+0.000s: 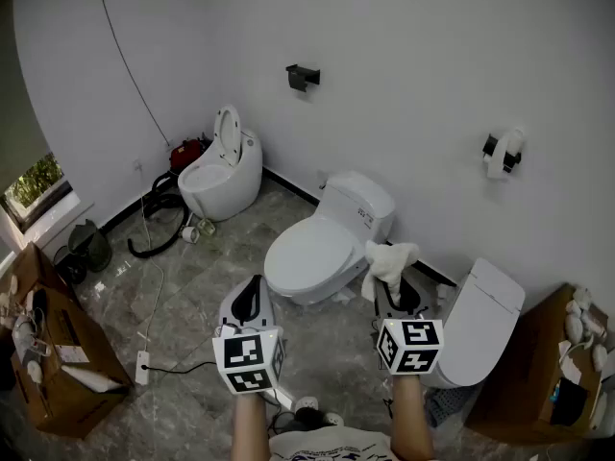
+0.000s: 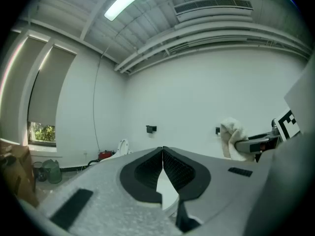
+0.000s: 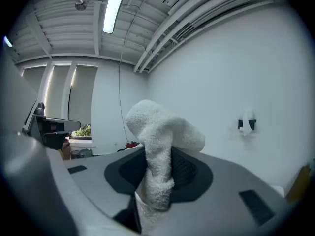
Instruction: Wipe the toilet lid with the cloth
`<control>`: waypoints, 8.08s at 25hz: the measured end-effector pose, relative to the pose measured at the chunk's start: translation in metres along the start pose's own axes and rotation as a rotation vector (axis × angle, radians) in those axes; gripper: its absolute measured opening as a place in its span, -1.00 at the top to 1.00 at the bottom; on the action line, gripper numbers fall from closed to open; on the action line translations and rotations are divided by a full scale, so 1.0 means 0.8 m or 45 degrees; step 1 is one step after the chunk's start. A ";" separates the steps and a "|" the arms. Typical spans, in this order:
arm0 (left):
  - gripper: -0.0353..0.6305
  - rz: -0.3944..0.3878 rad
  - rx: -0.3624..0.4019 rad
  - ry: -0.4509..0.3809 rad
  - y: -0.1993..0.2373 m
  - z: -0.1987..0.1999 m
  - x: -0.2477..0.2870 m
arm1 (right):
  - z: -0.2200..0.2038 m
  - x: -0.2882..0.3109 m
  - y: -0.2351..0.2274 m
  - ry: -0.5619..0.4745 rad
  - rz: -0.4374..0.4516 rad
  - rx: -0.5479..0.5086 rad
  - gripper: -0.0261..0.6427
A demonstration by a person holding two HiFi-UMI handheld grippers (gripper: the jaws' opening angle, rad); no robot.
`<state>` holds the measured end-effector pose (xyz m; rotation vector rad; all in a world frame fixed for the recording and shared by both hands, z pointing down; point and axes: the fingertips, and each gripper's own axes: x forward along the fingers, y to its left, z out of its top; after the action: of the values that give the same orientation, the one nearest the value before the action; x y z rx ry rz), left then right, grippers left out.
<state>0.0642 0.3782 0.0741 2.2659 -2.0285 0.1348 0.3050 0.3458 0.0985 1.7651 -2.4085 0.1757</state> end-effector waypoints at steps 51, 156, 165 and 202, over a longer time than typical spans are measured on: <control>0.87 0.209 -0.003 0.081 0.143 -0.014 0.335 | 0.016 0.398 -0.066 0.024 0.099 0.025 0.56; 0.87 0.365 -0.199 0.582 0.289 -0.435 0.619 | -0.621 0.984 -0.080 1.296 0.402 -0.874 0.59; 0.87 0.414 -0.188 0.568 0.303 -0.434 0.591 | -0.628 0.965 -0.036 1.270 0.462 -0.900 0.59; 0.87 0.698 -0.276 0.495 0.361 -0.429 0.439 | -0.673 0.784 0.232 1.185 1.036 -1.210 0.58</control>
<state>-0.1844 0.0455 0.4644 1.3832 -2.2435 0.3432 -0.0303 -0.0873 0.7450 0.1546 -1.7937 -0.0638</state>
